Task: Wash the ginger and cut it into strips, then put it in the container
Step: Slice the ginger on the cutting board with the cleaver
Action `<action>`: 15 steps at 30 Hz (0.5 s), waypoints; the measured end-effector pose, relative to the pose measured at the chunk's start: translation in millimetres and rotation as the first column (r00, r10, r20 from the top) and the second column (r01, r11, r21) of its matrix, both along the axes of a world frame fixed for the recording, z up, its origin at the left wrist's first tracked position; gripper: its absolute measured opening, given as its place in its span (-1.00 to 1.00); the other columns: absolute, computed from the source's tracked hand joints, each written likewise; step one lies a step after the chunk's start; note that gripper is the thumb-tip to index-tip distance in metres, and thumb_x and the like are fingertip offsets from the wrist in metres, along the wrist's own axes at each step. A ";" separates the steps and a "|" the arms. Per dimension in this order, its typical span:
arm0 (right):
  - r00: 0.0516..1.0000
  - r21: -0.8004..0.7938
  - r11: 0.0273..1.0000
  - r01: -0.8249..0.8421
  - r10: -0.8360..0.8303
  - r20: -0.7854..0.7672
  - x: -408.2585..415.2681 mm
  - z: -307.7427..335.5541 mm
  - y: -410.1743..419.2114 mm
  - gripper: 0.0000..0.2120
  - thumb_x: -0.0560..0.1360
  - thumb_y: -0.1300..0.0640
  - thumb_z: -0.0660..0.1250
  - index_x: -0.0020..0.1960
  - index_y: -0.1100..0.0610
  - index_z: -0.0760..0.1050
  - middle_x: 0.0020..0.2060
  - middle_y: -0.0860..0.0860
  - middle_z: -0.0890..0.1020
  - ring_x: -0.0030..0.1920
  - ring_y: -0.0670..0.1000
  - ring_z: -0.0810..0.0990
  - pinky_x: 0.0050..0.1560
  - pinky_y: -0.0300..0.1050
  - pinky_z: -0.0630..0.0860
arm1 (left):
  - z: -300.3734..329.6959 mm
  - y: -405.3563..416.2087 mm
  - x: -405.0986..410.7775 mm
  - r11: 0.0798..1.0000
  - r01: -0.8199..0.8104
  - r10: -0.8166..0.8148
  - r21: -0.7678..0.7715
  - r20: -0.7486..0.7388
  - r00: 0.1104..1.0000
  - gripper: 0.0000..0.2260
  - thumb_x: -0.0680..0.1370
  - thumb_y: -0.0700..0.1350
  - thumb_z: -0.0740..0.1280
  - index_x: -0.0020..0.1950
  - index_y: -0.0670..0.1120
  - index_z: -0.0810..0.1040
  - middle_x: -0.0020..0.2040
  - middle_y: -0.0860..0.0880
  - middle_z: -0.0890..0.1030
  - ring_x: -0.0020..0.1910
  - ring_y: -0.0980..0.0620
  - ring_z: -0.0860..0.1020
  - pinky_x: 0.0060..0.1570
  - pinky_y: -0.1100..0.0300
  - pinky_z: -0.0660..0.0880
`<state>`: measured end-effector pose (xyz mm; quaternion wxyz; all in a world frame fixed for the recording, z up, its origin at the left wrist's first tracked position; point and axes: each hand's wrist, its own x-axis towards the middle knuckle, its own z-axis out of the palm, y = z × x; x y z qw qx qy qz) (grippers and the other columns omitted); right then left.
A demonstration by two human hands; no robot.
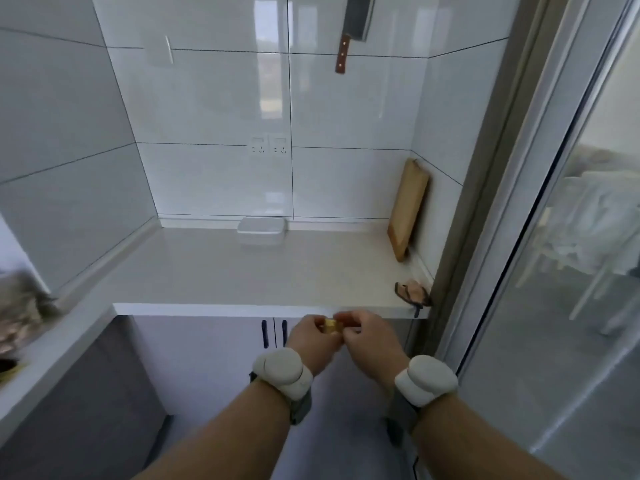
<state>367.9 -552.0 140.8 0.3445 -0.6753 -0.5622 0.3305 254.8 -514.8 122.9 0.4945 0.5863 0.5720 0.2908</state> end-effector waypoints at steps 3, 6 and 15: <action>0.999 -0.006 0.999 -0.048 0.048 0.010 16.4 -2.3 26.8 -0.67 0.60 0.29 0.16 0.29 0.07 0.51 0.20 0.04 0.58 0.16 -0.01 0.54 0.13 -0.22 0.47 | -1.3 17.4 15.9 0.998 -0.069 0.069 -0.013 0.017 0.997 -0.73 0.45 -0.13 0.37 0.13 -0.11 0.51 -0.11 -0.08 0.64 -0.19 0.00 0.61 -0.14 0.04 0.61; 0.998 -0.015 0.998 -0.062 0.061 -0.027 26.3 -7.6 41.1 -0.66 0.59 0.33 0.16 0.28 0.11 0.52 0.20 0.07 0.58 0.14 -0.03 0.51 0.09 -0.28 0.41 | -1.6 29.0 25.4 0.992 -0.109 0.110 -0.062 0.018 0.994 -0.65 0.47 -0.15 0.37 0.24 -0.11 0.43 -0.06 -0.06 0.62 -0.07 -0.03 0.63 -0.07 0.05 0.61; 1.000 -0.005 1.000 -0.017 0.017 -0.005 65.7 -9.0 89.8 -0.66 0.59 0.28 0.18 0.29 0.05 0.52 0.20 0.00 0.59 0.19 -0.03 0.53 0.16 -0.23 0.46 | -5.1 82.7 69.2 0.993 -0.115 0.116 -0.038 0.017 0.993 -0.54 0.48 -0.14 0.39 0.36 -0.11 0.38 -0.06 0.02 0.57 -0.14 0.04 0.60 -0.03 0.06 0.61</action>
